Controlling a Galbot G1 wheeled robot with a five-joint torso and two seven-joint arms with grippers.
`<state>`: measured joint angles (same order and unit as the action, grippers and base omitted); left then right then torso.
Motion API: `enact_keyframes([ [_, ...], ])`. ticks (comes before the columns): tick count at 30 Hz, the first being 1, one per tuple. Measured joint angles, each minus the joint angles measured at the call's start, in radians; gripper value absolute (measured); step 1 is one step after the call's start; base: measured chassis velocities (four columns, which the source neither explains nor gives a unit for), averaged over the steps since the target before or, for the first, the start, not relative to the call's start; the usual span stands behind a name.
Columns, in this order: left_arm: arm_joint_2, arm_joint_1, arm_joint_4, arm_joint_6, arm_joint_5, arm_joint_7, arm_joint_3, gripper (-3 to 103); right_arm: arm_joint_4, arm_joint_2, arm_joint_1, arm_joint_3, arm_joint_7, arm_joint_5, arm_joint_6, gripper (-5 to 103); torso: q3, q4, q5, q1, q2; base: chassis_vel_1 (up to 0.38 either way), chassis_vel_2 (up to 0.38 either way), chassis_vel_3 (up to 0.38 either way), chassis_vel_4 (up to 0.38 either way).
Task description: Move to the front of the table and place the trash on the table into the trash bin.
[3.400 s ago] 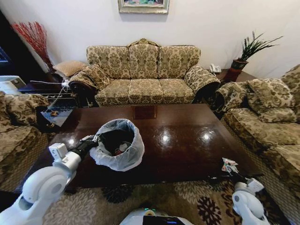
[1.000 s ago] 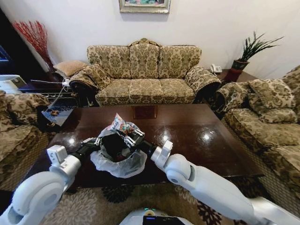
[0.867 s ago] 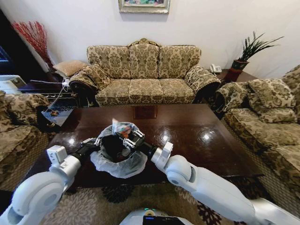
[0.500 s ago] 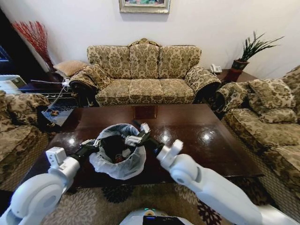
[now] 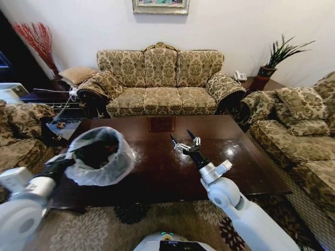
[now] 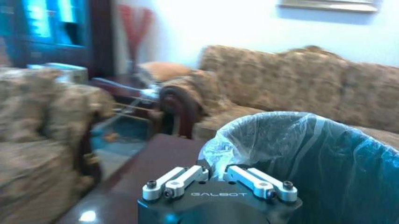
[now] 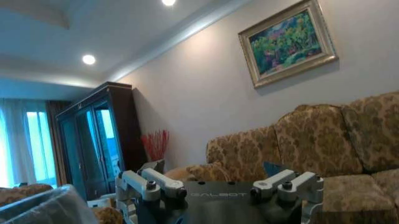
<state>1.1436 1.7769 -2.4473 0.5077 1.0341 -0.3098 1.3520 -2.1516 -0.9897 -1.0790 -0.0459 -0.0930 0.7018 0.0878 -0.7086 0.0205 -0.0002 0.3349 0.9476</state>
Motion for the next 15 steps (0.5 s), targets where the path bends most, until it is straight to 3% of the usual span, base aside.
enact_keyframes([
  [6,0.08,-0.007,0.022,-0.016,0.01,-0.012,0.101,4,0.014,-0.014,-0.004,-0.003,0.004,-0.006,0.0,100,0.0,-0.0001,0.0006,0.0,0.0,0.176,-0.19,-0.216,0.201],
  [11,0.138,-0.032,0.071,-0.037,0.025,-0.03,0.163,4,0.027,-0.021,-0.011,-0.008,0.009,-0.013,-0.001,100,0.0,-0.0003,-0.0008,-0.001,0.0,0.298,-0.309,-0.307,0.29],
  [15,0.171,-0.05,0.124,-0.073,0.019,-0.066,0.236,4,0.045,-0.023,-0.012,-0.01,-0.006,-0.023,0.013,100,0.0,-0.0001,0.0001,-0.001,0.0,0.322,-0.313,-0.311,0.334],
])
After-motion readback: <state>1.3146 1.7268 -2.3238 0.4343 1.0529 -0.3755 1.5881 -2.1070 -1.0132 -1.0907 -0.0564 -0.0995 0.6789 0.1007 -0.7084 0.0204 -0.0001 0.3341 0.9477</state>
